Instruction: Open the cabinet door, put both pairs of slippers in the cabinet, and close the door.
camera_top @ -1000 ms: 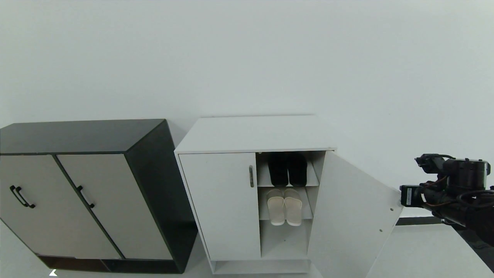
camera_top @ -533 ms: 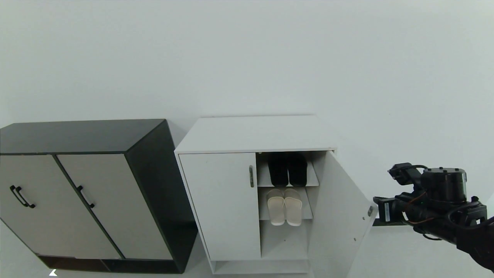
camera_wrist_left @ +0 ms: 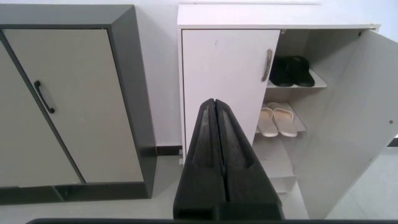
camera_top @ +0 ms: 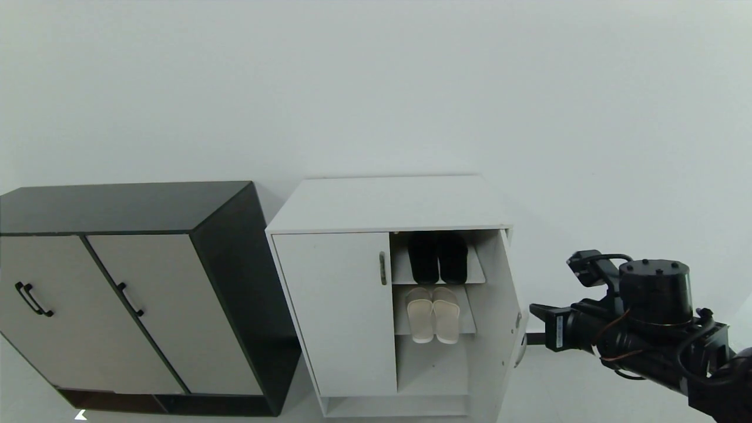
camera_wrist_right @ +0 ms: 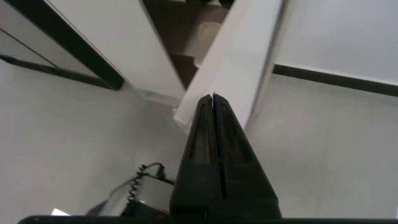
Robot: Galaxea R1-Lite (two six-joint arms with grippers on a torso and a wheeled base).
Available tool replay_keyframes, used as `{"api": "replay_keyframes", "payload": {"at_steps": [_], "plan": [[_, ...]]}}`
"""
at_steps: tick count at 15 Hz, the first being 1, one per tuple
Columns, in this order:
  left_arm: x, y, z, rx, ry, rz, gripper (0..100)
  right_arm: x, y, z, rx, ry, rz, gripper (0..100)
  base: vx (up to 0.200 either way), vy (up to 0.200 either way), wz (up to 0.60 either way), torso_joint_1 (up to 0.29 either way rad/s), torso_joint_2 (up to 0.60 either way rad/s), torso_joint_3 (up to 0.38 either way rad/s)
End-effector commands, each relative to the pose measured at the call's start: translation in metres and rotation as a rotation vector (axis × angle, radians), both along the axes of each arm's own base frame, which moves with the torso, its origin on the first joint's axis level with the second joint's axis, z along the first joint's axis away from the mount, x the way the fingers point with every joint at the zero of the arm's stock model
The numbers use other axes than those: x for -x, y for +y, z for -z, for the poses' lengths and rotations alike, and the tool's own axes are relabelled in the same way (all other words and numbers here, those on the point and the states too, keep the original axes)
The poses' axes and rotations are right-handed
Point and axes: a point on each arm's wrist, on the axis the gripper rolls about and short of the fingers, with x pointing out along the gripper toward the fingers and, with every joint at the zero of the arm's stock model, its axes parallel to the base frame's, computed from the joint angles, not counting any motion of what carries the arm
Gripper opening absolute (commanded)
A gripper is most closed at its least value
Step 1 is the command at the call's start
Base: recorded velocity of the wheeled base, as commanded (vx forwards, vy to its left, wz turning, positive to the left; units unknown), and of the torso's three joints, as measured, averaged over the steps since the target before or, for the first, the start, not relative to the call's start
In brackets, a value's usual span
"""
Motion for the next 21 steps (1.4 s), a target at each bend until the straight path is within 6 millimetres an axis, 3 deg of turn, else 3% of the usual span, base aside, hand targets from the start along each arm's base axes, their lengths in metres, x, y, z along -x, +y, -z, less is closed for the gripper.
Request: {"api": "replay_keyframes", "payload": {"at_steps": [1,4,6,9,12,16,18,21], "plan": [[0.000,0.000,0.000,0.000,0.000,0.000,0,0.005,0.009,-0.009,-0.058,-0.039,-0.025,0,0.000,0.000,0.00,0.000,0.00,0.000],[0.000,0.000,0.000,0.000,0.000,0.000,0,-0.002,0.006,-0.011,-0.094,-0.092,0.004,0,0.000,0.000,0.00,0.000,0.00,0.000],[0.000,0.000,0.000,0.000,0.000,0.000,0,-0.013,-0.002,0.005,-0.058,-0.045,0.043,0,0.000,0.000,0.00,0.000,0.00,0.000],[0.000,0.000,0.000,0.000,0.000,-0.001,0,-0.020,0.005,0.035,0.010,0.030,0.023,0,0.000,0.000,0.00,0.000,0.00,0.000],[0.000,0.000,0.000,0.000,0.000,0.000,0,-0.023,0.010,0.047,0.026,0.059,0.008,0,0.000,0.000,0.00,0.000,0.00,0.000],[0.000,0.000,0.000,0.000,0.000,0.000,0,-0.023,0.027,0.051,-0.006,0.039,-0.034,0,0.000,0.000,0.00,0.000,0.00,0.000],[0.000,0.000,0.000,0.002,0.000,0.000,0,-0.023,0.046,0.049,-0.101,-0.033,-0.064,0,0.000,0.000,0.00,0.000,0.00,0.000],[0.000,0.000,0.000,0.002,0.000,-0.001,0,-0.018,0.052,0.051,-0.133,-0.086,-0.090,0,0.000,0.000,0.00,0.000,0.00,0.000]]}}
